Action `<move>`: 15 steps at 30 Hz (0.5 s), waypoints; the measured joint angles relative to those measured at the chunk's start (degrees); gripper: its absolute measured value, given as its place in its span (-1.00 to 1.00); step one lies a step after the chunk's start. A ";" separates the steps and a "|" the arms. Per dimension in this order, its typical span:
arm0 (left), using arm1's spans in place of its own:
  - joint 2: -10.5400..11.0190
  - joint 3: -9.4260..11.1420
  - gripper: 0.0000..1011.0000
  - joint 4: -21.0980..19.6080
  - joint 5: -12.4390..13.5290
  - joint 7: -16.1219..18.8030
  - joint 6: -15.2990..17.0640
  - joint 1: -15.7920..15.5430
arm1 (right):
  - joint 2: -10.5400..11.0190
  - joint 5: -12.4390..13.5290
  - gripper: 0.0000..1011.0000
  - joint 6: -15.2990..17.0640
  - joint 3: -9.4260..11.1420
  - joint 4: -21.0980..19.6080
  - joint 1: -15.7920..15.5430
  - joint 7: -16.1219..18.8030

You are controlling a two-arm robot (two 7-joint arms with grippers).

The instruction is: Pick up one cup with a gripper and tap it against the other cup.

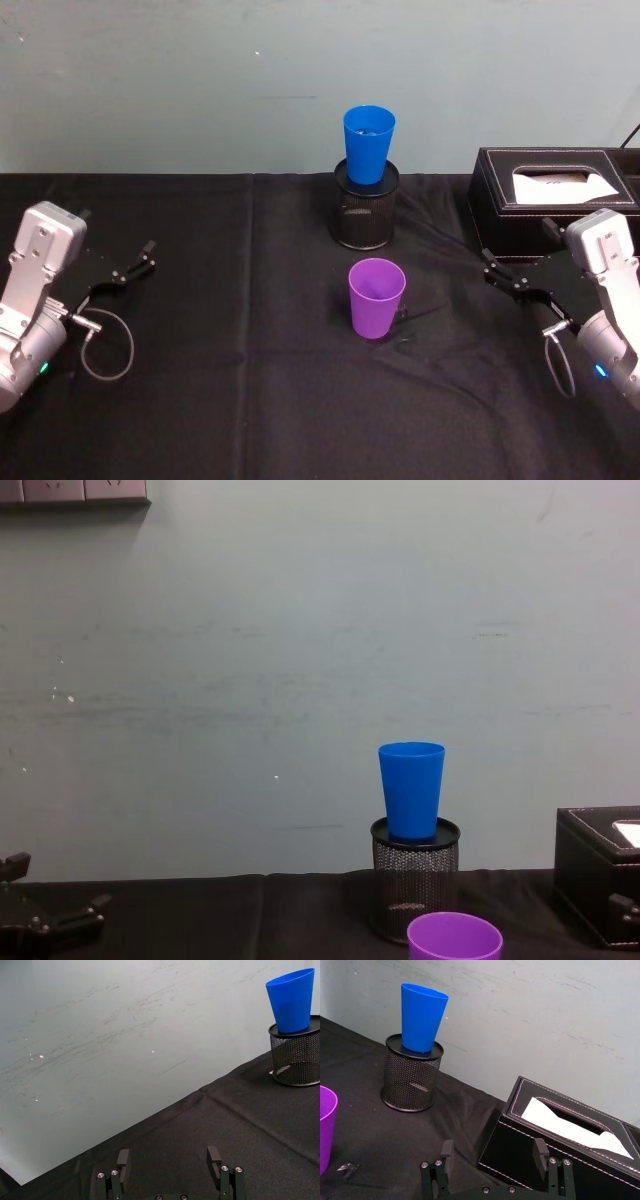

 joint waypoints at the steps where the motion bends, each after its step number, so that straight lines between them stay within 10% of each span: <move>1: 0.00 0.00 0.98 0.00 0.00 0.00 0.00 0.00 | 0.00 0.00 0.98 0.00 0.00 0.00 0.00 0.00; 15: 0.00 0.00 0.98 0.00 0.00 0.00 0.00 0.00 | 0.00 0.00 0.98 0.00 0.00 0.00 0.00 0.00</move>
